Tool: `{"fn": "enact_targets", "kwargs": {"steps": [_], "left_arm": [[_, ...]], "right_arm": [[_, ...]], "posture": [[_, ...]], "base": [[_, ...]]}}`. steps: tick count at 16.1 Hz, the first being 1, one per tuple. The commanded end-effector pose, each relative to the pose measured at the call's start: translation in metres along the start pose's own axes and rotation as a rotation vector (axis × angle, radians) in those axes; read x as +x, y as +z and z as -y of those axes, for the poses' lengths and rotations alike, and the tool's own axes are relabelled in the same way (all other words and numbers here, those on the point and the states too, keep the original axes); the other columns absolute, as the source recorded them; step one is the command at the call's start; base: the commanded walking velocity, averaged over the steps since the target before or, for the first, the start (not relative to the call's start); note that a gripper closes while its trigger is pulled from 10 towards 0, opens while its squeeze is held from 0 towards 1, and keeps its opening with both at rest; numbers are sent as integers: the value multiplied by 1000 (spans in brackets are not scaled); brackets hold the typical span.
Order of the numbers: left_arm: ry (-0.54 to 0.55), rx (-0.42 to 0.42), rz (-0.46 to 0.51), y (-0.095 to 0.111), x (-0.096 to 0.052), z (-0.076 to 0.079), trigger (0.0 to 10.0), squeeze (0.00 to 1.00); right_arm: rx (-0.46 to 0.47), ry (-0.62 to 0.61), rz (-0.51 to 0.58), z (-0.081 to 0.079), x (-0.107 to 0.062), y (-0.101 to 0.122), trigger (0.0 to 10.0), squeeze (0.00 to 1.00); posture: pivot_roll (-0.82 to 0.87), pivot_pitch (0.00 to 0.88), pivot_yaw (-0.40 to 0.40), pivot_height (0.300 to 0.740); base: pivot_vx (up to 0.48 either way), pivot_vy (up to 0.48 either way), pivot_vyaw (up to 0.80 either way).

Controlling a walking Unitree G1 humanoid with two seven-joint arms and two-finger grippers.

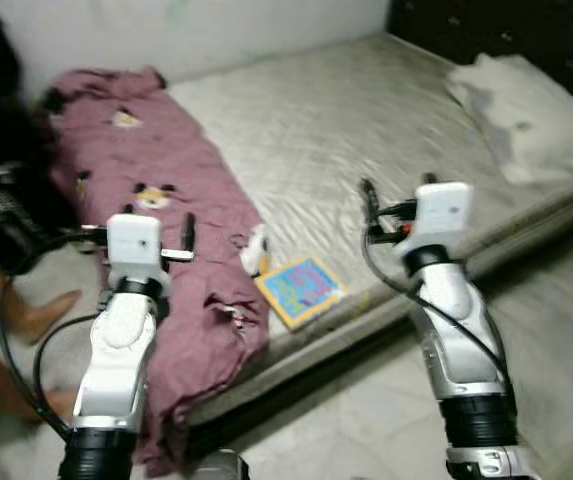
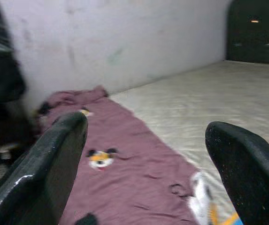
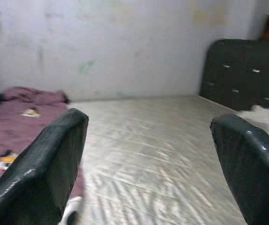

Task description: Clean up the room

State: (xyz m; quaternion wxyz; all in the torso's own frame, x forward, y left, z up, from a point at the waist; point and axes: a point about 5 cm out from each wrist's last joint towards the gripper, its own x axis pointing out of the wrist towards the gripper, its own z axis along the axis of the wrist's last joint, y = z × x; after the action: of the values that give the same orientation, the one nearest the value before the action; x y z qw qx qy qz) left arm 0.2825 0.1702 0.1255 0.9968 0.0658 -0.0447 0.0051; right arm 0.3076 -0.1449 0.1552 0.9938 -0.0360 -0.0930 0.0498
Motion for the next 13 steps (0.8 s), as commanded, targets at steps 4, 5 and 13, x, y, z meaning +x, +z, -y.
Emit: {"fn": "enact_targets", "kwargs": {"steps": [4, 5, 13], "left_arm": [[-14, 6, -2, 0, 1, 4, 10000, 0], [-17, 5, -1, 0, 2, 4, 10000, 0], [-56, -3, 10, 1, 3, 8, 10000, 0]], "right_arm": [[-6, -7, 9, 5, 1, 2, 10000, 0], [-7, -5, 11, 5, 1, 2, 10000, 0], [1, -7, 24, 6, 4, 4, 10000, 0]], "posture": [[-41, 0, 17, 740], [-41, 0, 17, 740], [-41, 0, 15, 740]], "base": [[0, 0, 800], [0, 0, 800], [0, 0, 565]]}}
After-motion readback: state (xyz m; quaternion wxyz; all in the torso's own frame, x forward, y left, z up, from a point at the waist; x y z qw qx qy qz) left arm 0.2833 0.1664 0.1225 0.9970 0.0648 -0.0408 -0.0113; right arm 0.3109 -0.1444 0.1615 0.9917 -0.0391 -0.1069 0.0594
